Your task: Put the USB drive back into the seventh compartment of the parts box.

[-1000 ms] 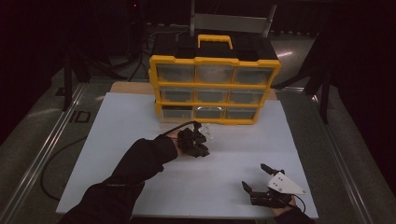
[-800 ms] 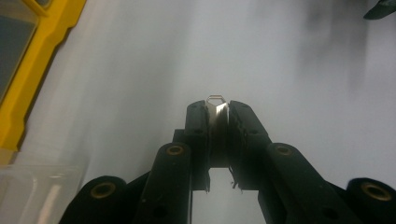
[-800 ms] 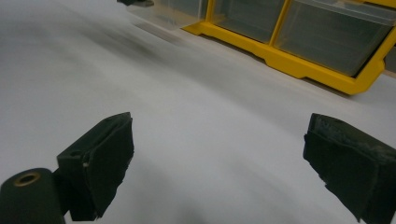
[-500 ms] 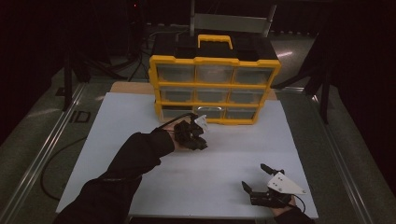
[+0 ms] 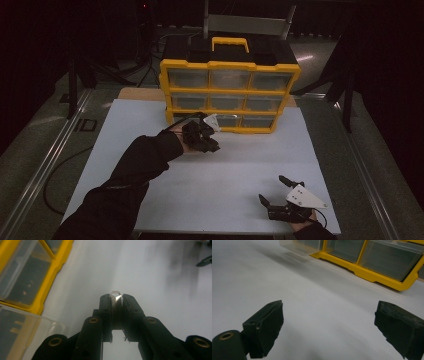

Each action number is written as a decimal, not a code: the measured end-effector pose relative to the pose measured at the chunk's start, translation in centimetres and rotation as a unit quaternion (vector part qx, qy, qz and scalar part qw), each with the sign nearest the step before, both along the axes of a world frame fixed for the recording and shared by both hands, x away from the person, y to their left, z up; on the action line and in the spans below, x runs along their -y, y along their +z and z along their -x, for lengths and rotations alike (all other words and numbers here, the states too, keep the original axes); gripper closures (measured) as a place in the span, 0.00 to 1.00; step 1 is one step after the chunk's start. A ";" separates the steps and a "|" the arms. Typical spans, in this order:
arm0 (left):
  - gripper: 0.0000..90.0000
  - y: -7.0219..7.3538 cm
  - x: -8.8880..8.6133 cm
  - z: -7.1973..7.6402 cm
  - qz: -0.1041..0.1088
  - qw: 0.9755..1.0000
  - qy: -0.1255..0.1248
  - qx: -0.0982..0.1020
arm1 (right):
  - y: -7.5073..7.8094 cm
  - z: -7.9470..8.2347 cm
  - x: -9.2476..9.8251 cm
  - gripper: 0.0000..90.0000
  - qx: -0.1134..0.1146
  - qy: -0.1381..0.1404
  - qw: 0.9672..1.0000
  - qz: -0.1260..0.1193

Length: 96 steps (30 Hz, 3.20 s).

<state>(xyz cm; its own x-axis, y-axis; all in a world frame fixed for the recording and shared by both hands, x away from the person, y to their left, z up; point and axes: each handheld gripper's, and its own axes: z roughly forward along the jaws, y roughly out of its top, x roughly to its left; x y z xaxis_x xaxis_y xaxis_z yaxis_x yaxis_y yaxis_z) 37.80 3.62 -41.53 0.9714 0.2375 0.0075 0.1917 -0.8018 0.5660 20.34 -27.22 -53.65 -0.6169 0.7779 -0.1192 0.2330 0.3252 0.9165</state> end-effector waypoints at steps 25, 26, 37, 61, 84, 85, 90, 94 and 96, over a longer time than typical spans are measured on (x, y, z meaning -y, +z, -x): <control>0.88 2.7 -2.2 -1.5 0.009 0.999 0.035 0.024 | 0.0 0.0 0.0 0.10 0.000 0.000 1.000 -0.001; 0.88 2.7 -2.3 -1.5 0.010 0.999 0.038 0.025 | 0.0 0.0 -0.1 0.10 -0.001 0.000 1.000 -0.001; 0.88 3.4 -3.5 -2.4 0.017 0.997 0.068 0.032 | 0.0 0.0 -0.1 0.10 0.000 0.000 1.000 -0.002; 0.88 2.3 -6.5 -4.2 0.035 0.985 0.165 0.036 | 0.0 0.0 -0.1 0.10 0.001 0.000 1.000 0.000; 0.88 -0.2 -6.8 -5.3 0.035 0.970 0.240 0.023 | 0.0 0.0 -0.1 0.10 0.000 0.000 1.000 0.001; 0.88 -0.4 -6.8 -5.4 0.030 0.971 0.237 0.021 | 0.0 0.0 -0.1 0.10 0.001 0.000 1.000 0.001; 0.88 -0.8 -6.6 -5.6 0.027 0.970 0.239 0.014 | 0.0 0.0 -0.1 0.10 -0.001 -0.001 1.000 0.001; 0.88 -1.2 -6.2 -5.8 0.022 0.971 0.237 0.009 | 0.0 0.0 -0.1 0.10 0.000 0.000 1.000 0.001; 0.88 -1.5 -6.0 -5.9 0.016 0.971 0.237 0.007 | 0.0 0.0 -0.1 0.10 0.000 -0.001 1.000 0.001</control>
